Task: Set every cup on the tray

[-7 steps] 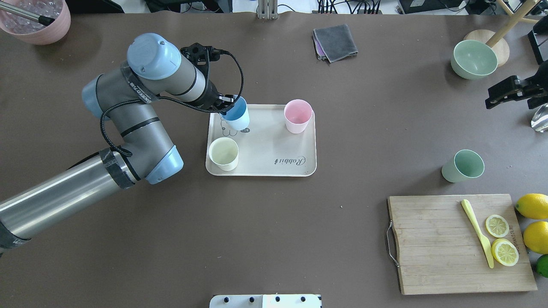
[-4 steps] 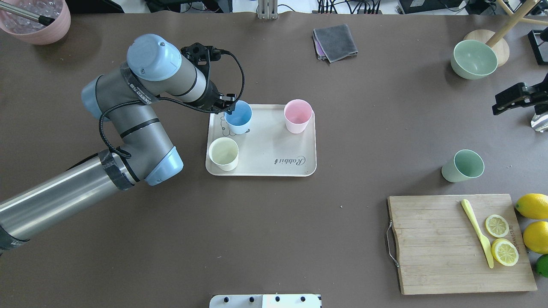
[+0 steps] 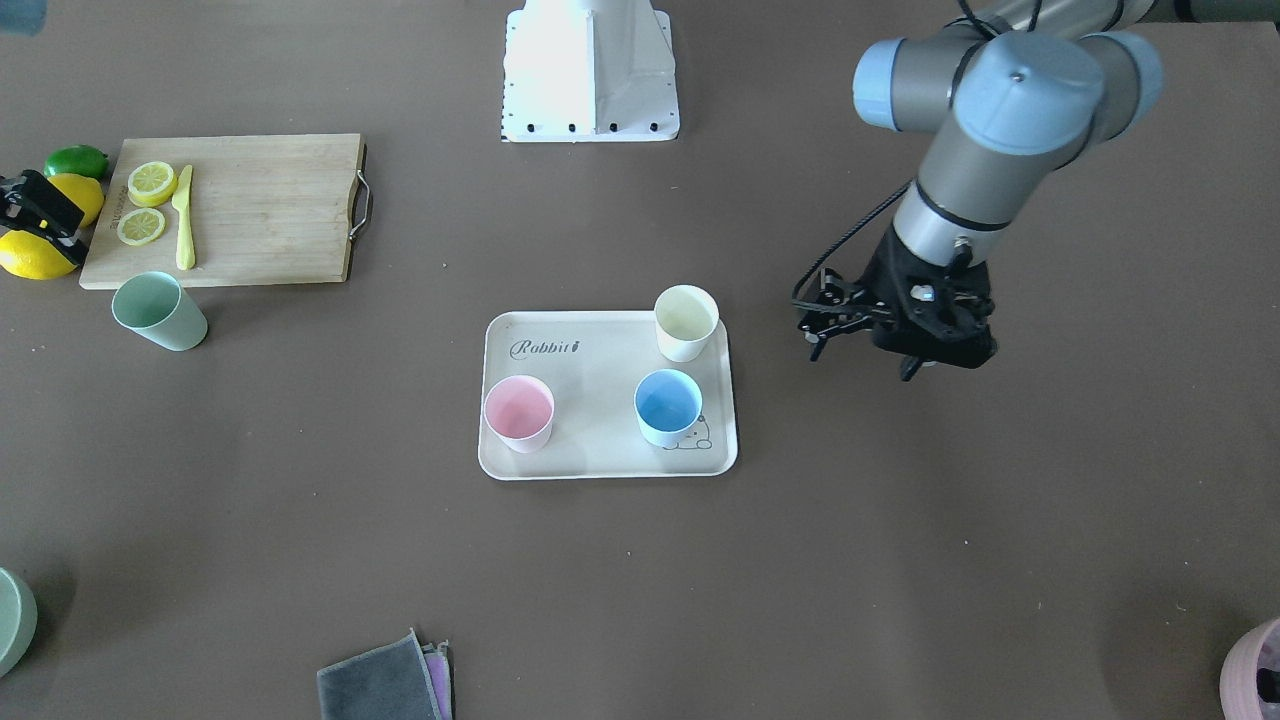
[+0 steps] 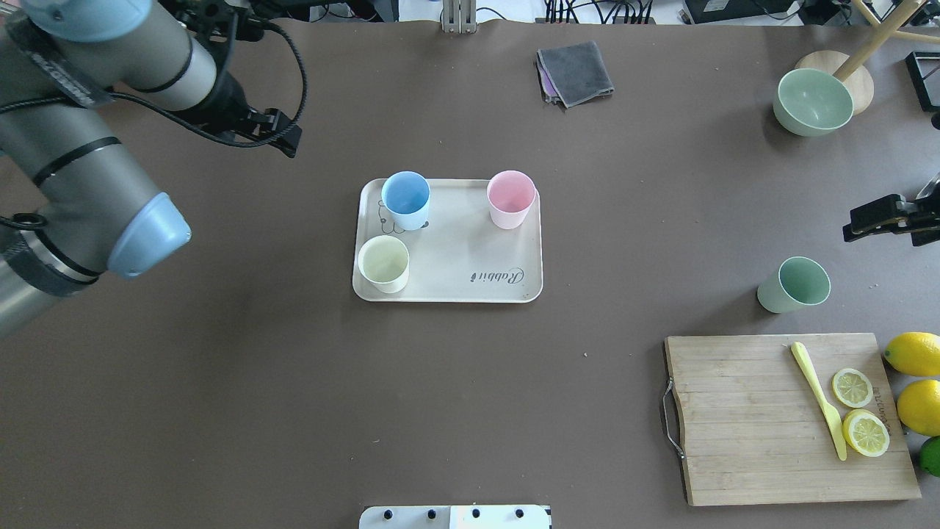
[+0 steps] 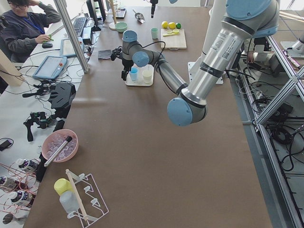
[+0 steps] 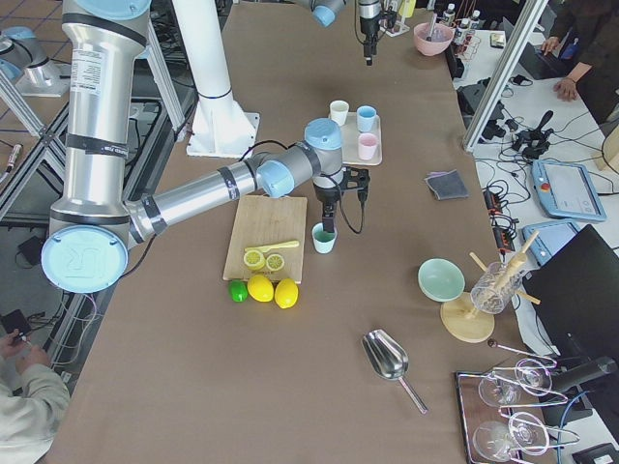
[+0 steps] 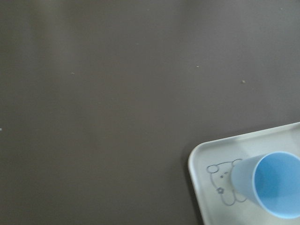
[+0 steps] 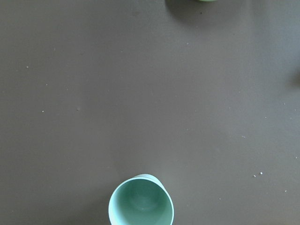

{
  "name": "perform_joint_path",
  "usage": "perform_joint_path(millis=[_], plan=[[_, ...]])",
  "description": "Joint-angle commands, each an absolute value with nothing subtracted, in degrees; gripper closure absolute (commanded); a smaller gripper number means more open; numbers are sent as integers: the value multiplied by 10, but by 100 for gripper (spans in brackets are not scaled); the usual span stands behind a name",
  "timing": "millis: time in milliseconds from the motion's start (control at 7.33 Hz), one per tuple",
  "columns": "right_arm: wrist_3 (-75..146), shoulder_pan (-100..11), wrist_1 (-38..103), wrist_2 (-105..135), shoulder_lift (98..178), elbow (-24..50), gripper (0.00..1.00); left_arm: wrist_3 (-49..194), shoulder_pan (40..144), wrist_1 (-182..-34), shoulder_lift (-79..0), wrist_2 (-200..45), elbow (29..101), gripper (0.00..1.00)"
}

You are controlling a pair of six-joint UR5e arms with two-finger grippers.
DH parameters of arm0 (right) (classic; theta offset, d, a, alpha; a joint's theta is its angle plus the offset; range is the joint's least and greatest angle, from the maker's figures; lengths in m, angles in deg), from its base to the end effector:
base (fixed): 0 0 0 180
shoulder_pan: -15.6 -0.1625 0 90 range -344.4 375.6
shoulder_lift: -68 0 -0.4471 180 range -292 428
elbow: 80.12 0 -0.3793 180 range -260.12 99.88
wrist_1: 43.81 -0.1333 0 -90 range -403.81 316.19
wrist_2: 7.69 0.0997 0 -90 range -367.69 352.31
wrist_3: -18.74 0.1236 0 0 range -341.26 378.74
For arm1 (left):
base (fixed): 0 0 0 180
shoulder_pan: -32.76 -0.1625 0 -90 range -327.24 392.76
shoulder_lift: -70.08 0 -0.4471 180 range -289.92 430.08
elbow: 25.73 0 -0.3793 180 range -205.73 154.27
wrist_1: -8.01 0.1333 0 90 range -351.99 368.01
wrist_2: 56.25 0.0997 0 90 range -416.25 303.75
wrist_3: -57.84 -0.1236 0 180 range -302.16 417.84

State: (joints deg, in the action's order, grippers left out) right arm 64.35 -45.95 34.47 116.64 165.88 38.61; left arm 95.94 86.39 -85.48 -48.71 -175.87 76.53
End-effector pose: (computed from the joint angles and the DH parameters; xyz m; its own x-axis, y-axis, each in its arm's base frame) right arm -0.1499 -0.4102 0.5027 0.6936 0.0676 0.7172 -0.1347 0.9902 0.0370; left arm 0.3260 -0.5644 0.3119 0.6499 0.2712 -0.7100 -0.0275 0.9420 0.3346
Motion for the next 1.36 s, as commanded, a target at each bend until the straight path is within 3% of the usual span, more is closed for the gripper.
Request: perform_joint_path(millis=[0,273,682,818,955,1091,1227], plan=[[689,-408,285,1124,1667,347,8,891,895,-839,-441,-1773,795,2],[685,-398,192,1110,1663,277,13,891,894,-839,-442,-1773,792,2],[690,-364,178,1095,1663,256,25,896,893,-839,-443,-1772,790,2],[690,-359,178,1095,1663,256,46,897,892,-839,-443,-1772,790,2],[690,-355,178,1095,1663,255,79,898,891,-839,-445,-1771,789,2],[689,-351,178,1095,1663,256,100,898,891,-839,-445,-1771,789,2],[688,-351,173,1096,1663,258,100,899,890,-840,-446,-1771,789,2]])
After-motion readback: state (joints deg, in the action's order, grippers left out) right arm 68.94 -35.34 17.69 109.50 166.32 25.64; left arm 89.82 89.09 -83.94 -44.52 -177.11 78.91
